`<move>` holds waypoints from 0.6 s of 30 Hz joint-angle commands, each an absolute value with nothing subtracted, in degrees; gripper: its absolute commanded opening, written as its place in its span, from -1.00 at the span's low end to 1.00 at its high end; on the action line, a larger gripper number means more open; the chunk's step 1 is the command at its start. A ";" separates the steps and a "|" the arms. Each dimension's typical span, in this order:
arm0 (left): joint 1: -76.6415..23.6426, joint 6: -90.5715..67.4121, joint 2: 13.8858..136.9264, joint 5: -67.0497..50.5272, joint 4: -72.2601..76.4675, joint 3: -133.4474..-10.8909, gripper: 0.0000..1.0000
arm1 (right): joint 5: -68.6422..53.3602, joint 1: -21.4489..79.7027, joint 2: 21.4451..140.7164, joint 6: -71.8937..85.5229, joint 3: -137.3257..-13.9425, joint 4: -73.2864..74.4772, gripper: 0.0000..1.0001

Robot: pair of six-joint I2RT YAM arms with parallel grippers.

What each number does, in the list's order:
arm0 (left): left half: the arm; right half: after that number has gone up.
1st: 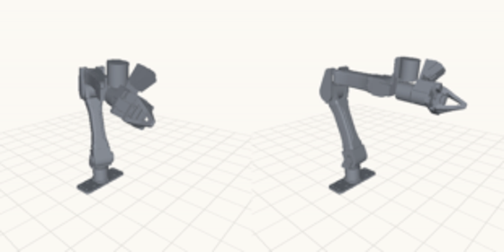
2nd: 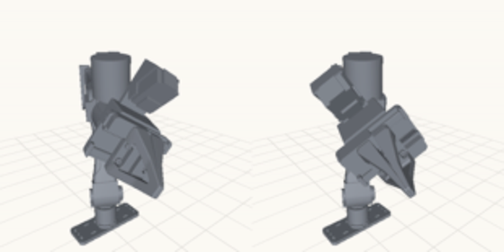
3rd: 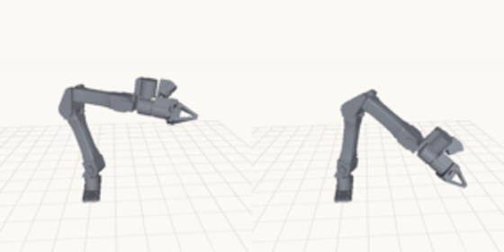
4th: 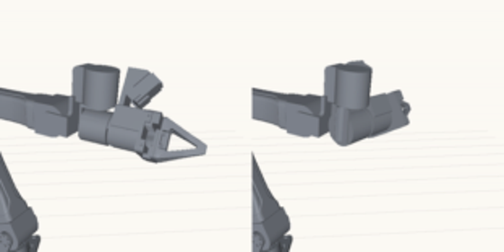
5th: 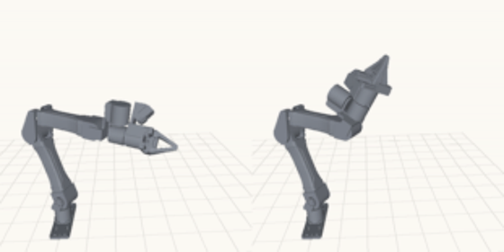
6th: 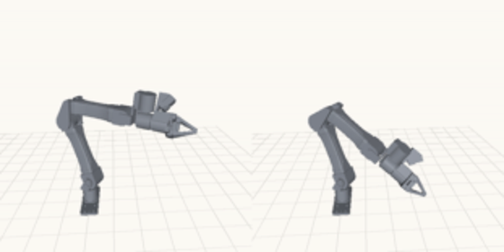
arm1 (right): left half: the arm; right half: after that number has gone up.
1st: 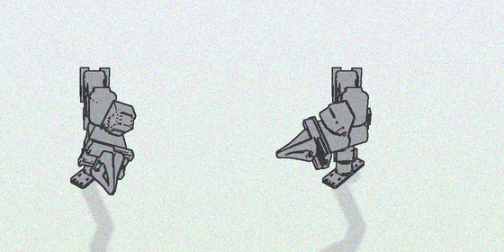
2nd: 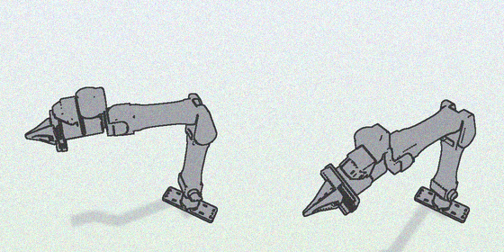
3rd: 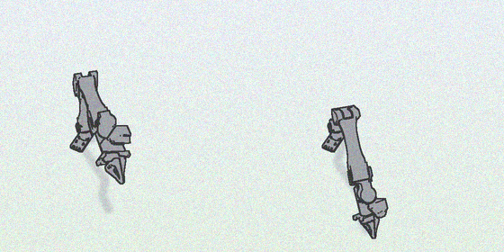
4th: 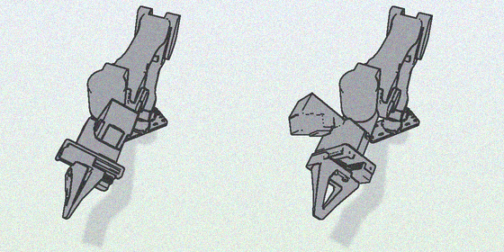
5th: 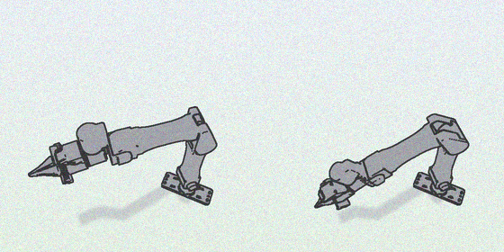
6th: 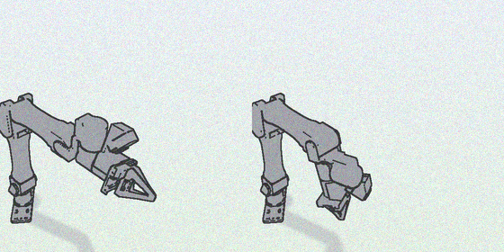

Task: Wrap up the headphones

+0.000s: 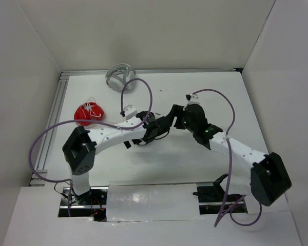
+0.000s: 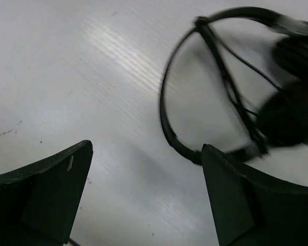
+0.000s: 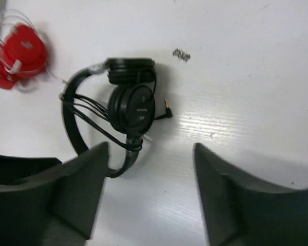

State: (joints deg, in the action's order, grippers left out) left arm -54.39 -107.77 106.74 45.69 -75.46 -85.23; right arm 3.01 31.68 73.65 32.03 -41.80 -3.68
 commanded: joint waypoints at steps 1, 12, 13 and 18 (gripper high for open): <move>-55.20 -88.31 99.59 47.02 -69.39 -91.48 0.99 | 8.16 32.34 65.23 33.22 -43.77 -0.44 0.63; -37.27 -21.63 80.87 -20.47 -16.69 -82.09 0.99 | 19.15 31.90 50.47 37.26 -40.44 7.56 0.99; -37.09 -21.10 79.90 -21.61 -16.87 -81.48 0.99 | 20.73 31.82 49.49 37.35 -39.91 7.65 0.99; -32.70 -23.98 65.77 -26.89 -8.18 -66.12 0.99 | 29.89 27.88 44.04 41.48 -37.53 12.74 0.99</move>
